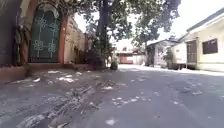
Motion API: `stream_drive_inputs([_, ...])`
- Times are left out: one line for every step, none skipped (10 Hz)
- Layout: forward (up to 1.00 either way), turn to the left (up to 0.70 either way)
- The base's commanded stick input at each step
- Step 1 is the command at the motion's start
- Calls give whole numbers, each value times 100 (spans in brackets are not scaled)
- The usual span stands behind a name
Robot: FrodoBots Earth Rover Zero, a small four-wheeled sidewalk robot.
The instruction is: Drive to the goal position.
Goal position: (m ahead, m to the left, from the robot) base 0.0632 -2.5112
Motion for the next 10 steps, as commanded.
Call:
stream_drive_inputs([0,-62])
stream_drive_inputs([0,-70])
stream_drive_inputs([0,-70])
stream_drive_inputs([0,-70])
stream_drive_inputs([0,-70])
stream_drive_inputs([0,-70])
stream_drive_inputs([0,-70])
stream_drive_inputs([0,-70])
stream_drive_inputs([0,-70])
stream_drive_inputs([0,-70])
